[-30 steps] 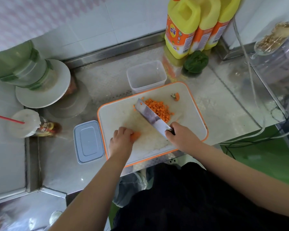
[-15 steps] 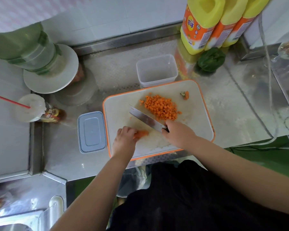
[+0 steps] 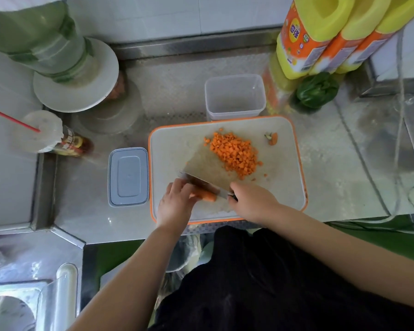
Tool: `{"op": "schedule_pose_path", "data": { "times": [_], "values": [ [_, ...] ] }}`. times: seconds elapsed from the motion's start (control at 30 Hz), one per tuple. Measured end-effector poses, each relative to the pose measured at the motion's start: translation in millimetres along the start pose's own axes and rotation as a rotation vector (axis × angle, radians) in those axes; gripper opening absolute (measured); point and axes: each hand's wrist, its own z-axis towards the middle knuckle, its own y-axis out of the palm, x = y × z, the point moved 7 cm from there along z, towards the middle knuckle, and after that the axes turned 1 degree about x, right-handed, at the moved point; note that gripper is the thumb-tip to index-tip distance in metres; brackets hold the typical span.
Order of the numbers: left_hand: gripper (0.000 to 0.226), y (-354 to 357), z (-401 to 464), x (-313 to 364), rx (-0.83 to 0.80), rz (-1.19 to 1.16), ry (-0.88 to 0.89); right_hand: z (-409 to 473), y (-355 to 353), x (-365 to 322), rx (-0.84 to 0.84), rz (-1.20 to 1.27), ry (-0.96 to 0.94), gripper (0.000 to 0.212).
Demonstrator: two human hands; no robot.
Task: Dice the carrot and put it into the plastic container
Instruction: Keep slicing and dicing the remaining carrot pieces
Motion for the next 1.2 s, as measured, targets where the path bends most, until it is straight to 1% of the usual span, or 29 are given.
{"op": "schedule_pose_path", "data": {
  "times": [0.07, 0.17, 0.2, 0.27, 0.33, 0.37, 0.47, 0.53, 0.57, 0.7, 0.8, 0.93, 1.0, 1.13, 1.17, 1.2],
  "values": [
    [0.010, 2, 1, -2, -0.010, -0.034, -0.026, -1, 0, -2, 0.001, -0.001, -0.006, 0.020],
    [0.011, 4, -1, -3, 0.017, 0.017, 0.006, 0, -2, -2, -0.003, -0.011, -0.011, 0.019],
    [0.012, 4, -4, -3, 0.062, 0.052, 0.046, 0, -3, -2, -0.007, -0.014, -0.013, 0.019],
    [0.017, 4, -10, 7, 0.165, 0.109, 0.197, 1, -3, -4, -0.015, -0.021, -0.017, 0.018],
    [0.014, 10, -17, 18, 0.191, 0.130, 0.346, 1, -3, -6, -0.015, -0.036, -0.019, 0.018],
    [0.011, 13, -20, 22, 0.193, 0.123, 0.371, 2, -3, -6, -0.009, -0.047, -0.020, 0.019],
    [0.017, 13, -19, 25, 0.208, 0.063, 0.316, 1, -3, -7, 0.008, -0.076, -0.033, 0.020],
    [0.010, 13, -18, 25, 0.210, 0.006, 0.295, -1, -4, -8, 0.010, -0.087, -0.044, 0.024],
    [0.010, 13, -18, 24, 0.220, -0.012, 0.298, -3, -5, -9, 0.012, -0.095, -0.054, 0.027],
    [0.020, 12, -18, 22, 0.276, -0.035, 0.298, -9, -8, -14, 0.001, -0.134, -0.099, 0.030],
    [0.010, 13, -19, 19, 0.309, -0.057, 0.246, -10, -7, -16, -0.014, -0.148, -0.095, 0.029],
    [0.010, 16, -20, 12, 0.318, -0.121, 0.147, -8, -6, -20, -0.024, -0.191, -0.088, 0.026],
    [0.015, 17, -20, 11, 0.309, -0.135, 0.130, -4, -5, -23, -0.022, -0.234, -0.081, 0.025],
    [0.020, 16, -20, 12, 0.313, -0.149, 0.121, 3, -4, -30, -0.047, -0.302, -0.056, 0.008],
    [0.020, 16, -20, 12, 0.311, -0.149, 0.120, 4, -4, -31, -0.060, -0.307, -0.053, 0.006],
    [0.021, 16, -20, 12, 0.309, -0.147, 0.118, 5, -2, -31, -0.073, -0.312, -0.048, 0.009]
  ]
}}
